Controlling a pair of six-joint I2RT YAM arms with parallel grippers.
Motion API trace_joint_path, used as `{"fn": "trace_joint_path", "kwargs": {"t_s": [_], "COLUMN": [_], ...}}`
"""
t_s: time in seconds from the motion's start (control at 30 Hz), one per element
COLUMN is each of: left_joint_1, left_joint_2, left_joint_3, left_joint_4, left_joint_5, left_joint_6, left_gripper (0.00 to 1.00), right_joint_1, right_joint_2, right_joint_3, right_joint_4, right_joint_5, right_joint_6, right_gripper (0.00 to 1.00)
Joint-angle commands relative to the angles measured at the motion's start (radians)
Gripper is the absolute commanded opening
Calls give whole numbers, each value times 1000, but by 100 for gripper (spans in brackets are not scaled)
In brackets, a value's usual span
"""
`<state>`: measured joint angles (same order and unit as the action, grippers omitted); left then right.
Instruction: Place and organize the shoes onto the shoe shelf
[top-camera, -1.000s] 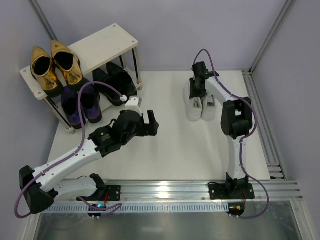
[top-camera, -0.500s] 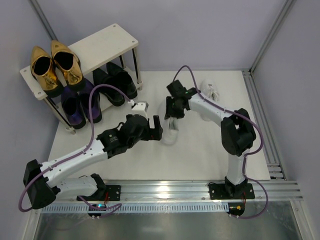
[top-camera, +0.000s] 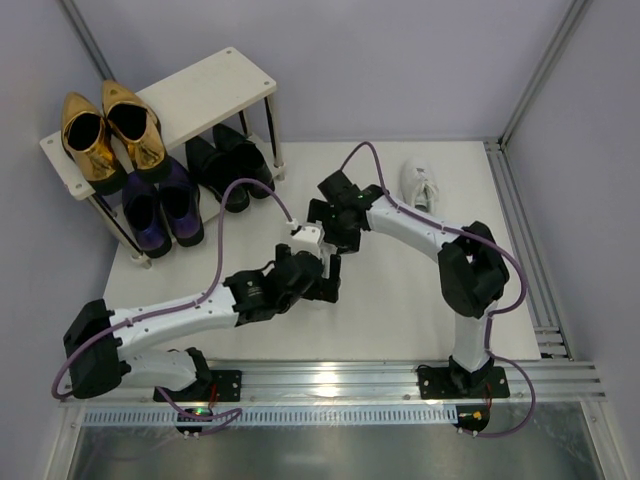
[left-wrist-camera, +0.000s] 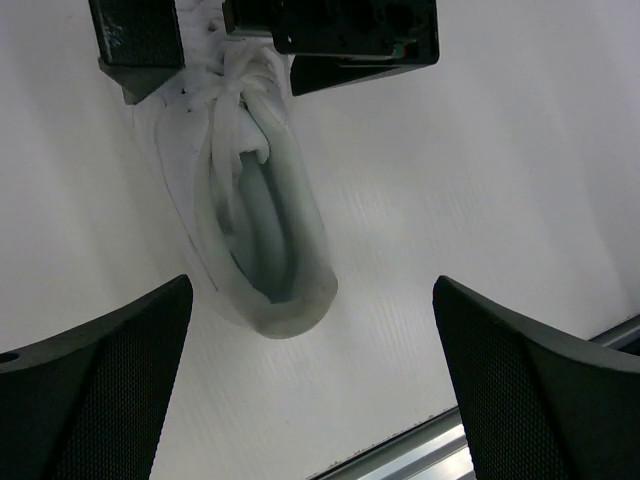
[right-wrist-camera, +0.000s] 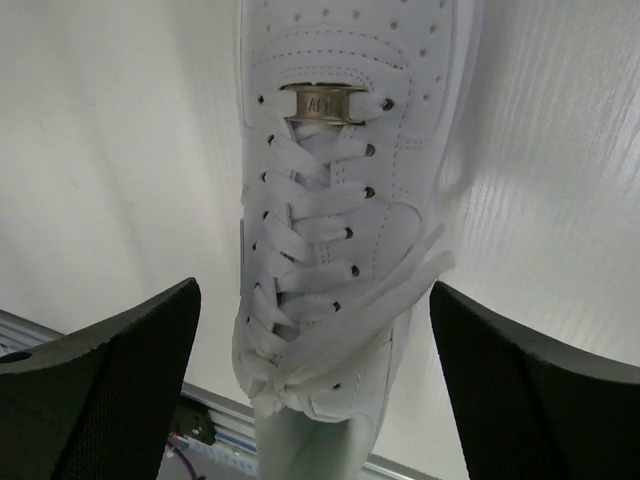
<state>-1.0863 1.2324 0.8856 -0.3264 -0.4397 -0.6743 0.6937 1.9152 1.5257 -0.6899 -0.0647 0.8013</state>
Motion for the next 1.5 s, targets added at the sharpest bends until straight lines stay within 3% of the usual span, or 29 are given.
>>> {"fn": "trace_joint_path", "kwargs": {"t_s": [0.0,0.3,0.63,0.83,1.0,1.3,1.37,1.4,1.43,1.47], "left_joint_1": [-38,-112,-132,-132,-130,-127,-124,-123,-123,-121], "left_joint_2": [27,48,363,430,447,414,414,415,417,418], "left_joint_3": [9,-33,1,12,-16,-62,-71,-71,-70,-66], "left_joint_4": [23,44,177,201,254,268,265,259,248,234], "left_joint_5": [-112,-387,-455,-542,-573,-599,-588,-584,-582,-580], "left_joint_6": [-13,-91,-131,-131,-134,-232,-252,-275,-284,-294], "left_gripper": [100,100,100,100,91,63,36,10,0,0], "right_joint_1": [-14,-147,-312,-345,-345,-347,-347,-347,-347,-349], "right_joint_2": [-70,-258,-556,-643,-680,-706,-714,-714,-722,-723], "right_joint_3": [16,2,-44,-128,-157,-167,-168,-170,-171,-174], "right_joint_4": [39,47,-77,-114,-134,-161,-163,-163,-165,-163], "right_joint_5": [-53,-53,52,62,103,138,140,141,140,143], "right_joint_6": [16,-132,-376,-396,-412,-430,-432,-430,-430,-432], "right_gripper": [97,98,98,98,98,98,98,98,98,98]}}
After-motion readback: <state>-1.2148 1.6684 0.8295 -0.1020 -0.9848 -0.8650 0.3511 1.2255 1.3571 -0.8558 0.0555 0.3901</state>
